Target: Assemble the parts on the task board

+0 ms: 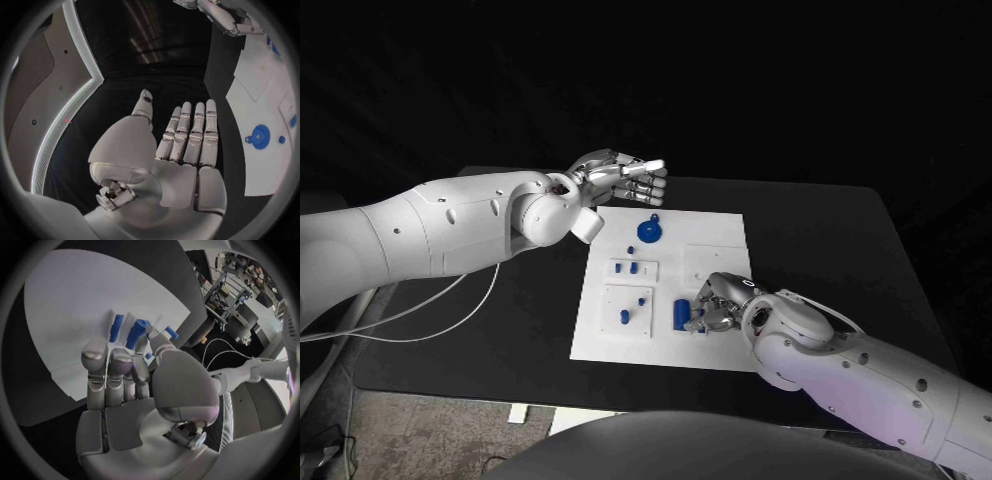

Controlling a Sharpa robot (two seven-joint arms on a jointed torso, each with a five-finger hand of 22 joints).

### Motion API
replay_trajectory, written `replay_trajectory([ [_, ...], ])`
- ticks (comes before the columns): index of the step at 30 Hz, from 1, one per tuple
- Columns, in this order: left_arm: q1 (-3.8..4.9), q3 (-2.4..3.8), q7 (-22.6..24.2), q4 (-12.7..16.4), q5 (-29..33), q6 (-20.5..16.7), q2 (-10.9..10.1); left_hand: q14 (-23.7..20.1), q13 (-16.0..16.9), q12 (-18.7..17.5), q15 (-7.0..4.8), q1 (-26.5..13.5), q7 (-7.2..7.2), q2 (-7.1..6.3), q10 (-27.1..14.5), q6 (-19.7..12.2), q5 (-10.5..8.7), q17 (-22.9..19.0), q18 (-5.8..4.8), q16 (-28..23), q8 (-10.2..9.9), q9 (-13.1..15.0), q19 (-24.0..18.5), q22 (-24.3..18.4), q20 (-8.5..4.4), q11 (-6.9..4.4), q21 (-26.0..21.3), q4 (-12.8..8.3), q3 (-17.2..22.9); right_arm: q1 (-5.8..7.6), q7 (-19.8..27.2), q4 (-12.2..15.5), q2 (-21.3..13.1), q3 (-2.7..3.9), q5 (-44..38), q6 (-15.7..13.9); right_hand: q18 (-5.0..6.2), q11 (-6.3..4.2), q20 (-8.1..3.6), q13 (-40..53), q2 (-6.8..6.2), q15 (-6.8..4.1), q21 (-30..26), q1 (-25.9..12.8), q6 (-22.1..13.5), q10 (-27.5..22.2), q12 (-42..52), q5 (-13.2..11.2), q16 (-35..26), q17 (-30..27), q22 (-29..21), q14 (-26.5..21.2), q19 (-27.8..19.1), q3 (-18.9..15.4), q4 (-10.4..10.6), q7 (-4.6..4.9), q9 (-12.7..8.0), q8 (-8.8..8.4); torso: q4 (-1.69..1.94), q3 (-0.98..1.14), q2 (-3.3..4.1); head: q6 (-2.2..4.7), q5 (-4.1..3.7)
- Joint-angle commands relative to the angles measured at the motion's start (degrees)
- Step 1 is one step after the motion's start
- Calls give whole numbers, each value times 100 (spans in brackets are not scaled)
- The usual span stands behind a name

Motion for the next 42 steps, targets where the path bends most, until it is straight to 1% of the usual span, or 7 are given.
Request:
replay_trajectory([
  [1, 0, 4, 26, 9, -22, 97, 13, -14, -1, -26, 8, 1, -19, 34, -22, -22, 26, -6, 20, -4, 5, 4, 0, -2, 14, 18, -23, -15, 12, -13, 56, -28, 27, -12, -132, 108, -92, -3, -44, 311, -7, -35, 23, 32, 42, 38, 43, -29, 36, 0, 575, -9, 174, 3, 8, -5, 7, -14, 4, -1, 2, -5, 1],
  [22, -2, 4, 26, 8, -24, 100, 10, -14, -1, -26, 8, 1, -19, 34, -22, -22, 26, -6, 20, -4, 5, 4, 0, -2, 14, 18, -23, -15, 12, -39, -50, -165, 130, -48, -291, -266, -88, -6, -49, 382, 39, -40, 80, -72, 52, 72, 82, -114, 40, -32, 580, -14, 184, 313, -75, -11, 27, -14, 2, -2, 1, -17, 12],
  [32, -2, 4, 21, -2, -26, 100, -1, -14, -1, -26, 8, 1, -19, 34, -22, -22, 26, -6, 20, -4, 5, 4, 0, -2, 14, 18, -23, -15, 12, -37, 445, -83, -66, -48, 712, -303, -86, 20, -65, 279, 76, -55, -42, -76, -106, -52, -173, 33, -45, -116, 555, -45, 151, 94, 31, 26, -35, -25, -7, 3, -3, -1, 28],
  [36, -2, 4, 26, -13, -26, 74, -7, -14, -1, -26, 8, 1, -19, 34, -22, -22, 26, -6, 20, -4, 5, 4, 0, -2, 14, 18, -23, -15, 12, -35, 925, 35, -225, -18, 1590, -583, -59, 37, -52, 82, 200, -39, -140, -175, -273, -197, -439, 89, -145, -151, 542, -49, 139, -97, -27, 81, -555, -21, -15, 13, -6, 26, 28],
  [38, -2, 4, 33, -21, -24, 50, -5, -14, -1, -26, 8, 1, -19, 34, -22, -22, 26, -6, 20, -4, 5, 4, 0, -2, 14, 18, -23, -15, 12, -31, 1172, 84, -310, 35, 2109, -691, -28, 57, -25, -13, 271, -5, -227, -173, -423, -296, -553, 97, -187, -157, 528, -51, 127, -344, 2, 142, -1200, -31, -16, 15, -9, 51, 15],
  [39, -2, 4, 39, -26, -22, 39, -4, -13, -1, -27, 8, 4, -18, 29, -29, -33, 27, -6, 19, -4, 2, 4, -2, -2, 14, 18, -23, -21, 11, -26, 1306, 100, -348, 70, 2372, -745, 0, 78, 7, -61, 315, 13, -277, -131, -400, -335, -580, 103, -213, -155, 520, -48, 124, -467, 4, 178, -1795, -29, -14, 11, -11, 71, 0],
  [42, -2, 4, 70, -48, -7, 3, 6, -3, -1, -26, 4, 16, -15, 23, -41, -55, 33, -5, 19, -2, 0, 3, -2, -2, 14, 19, -22, -30, 15, 11, 1706, 91, -421, 170, 3038, -849, 46, 180, 57, -257, 403, 76, -541, -170, -749, -482, -843, 258, -333, -225, 465, -72, 80, -645, 7, 346, -2675, -32, -22, 9, -13, 131, -20],
])
